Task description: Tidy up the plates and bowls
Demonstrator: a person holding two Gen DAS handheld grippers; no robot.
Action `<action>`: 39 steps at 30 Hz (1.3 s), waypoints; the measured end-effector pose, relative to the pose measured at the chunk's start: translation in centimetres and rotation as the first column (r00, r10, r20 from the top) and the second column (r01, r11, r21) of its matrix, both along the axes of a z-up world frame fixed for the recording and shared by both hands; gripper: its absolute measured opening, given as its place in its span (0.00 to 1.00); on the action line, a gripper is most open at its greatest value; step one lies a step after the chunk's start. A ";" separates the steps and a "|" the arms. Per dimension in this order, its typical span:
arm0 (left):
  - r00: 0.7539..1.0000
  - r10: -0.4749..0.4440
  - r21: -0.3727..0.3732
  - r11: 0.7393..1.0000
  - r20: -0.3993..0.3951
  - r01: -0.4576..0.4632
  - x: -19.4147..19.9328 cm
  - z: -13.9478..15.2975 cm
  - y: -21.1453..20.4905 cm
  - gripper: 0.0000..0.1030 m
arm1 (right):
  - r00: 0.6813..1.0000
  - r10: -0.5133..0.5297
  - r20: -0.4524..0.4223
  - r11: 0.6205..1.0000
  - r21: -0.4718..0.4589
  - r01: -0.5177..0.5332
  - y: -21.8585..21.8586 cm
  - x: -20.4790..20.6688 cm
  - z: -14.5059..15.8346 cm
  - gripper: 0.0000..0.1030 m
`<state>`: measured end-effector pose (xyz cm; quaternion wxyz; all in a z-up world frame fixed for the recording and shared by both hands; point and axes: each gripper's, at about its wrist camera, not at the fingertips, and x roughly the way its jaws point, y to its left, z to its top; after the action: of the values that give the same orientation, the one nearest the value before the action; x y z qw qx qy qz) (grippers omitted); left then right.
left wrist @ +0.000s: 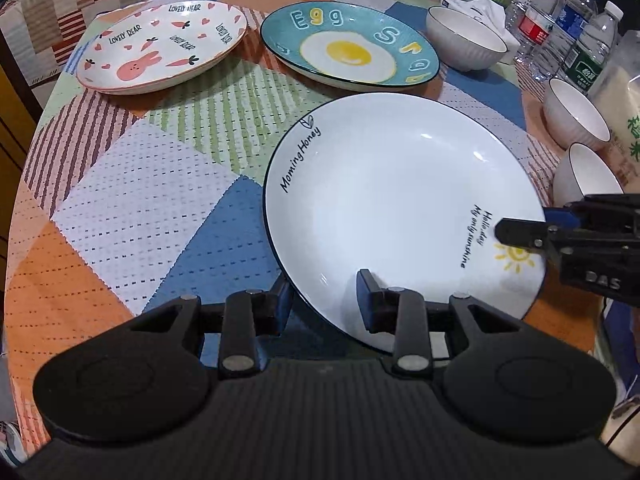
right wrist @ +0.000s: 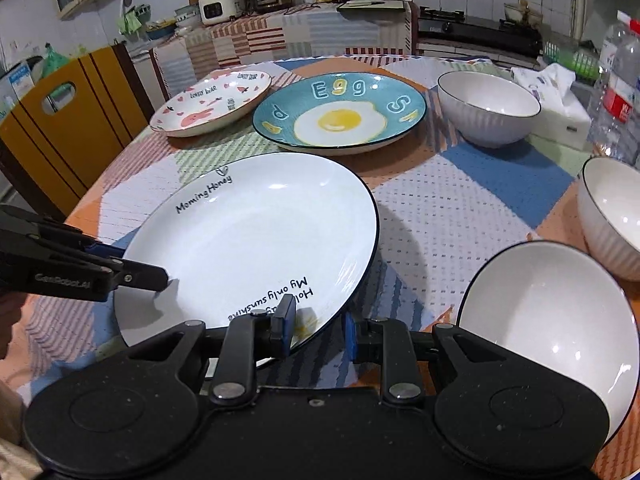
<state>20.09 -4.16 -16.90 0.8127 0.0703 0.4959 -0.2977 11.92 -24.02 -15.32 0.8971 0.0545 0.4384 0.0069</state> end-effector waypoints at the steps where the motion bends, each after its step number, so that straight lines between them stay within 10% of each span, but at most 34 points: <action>1: 1.000 0.001 -0.004 1.000 -0.004 -0.001 -0.1 0.0 0.0 0.30 | 1.000 -0.001 -0.016 1.000 -0.025 0.000 0.3 0.3 -0.1 0.30; 17: 0.992 0.067 -0.068 0.995 -0.106 -0.074 1.8 1.6 1.6 0.30 | 0.998 0.051 -0.040 0.935 -0.350 -0.062 4.6 1.5 3.0 0.55; 31: 0.994 0.104 -0.189 0.977 0.036 -0.096 6.0 7.4 2.1 0.46 | 0.960 0.109 0.257 0.973 -0.224 -0.051 -0.9 4.0 12.0 0.81; 39: 0.969 0.085 -0.069 0.995 0.233 -0.071 9.1 6.6 -0.4 0.59 | 0.975 0.005 0.223 0.999 -0.035 0.003 -4.7 8.9 10.6 0.85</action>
<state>29.18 -4.56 -10.35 0.8788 0.0613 0.3890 -0.2696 20.80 -28.76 -4.69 0.9415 0.0375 0.3349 0.0056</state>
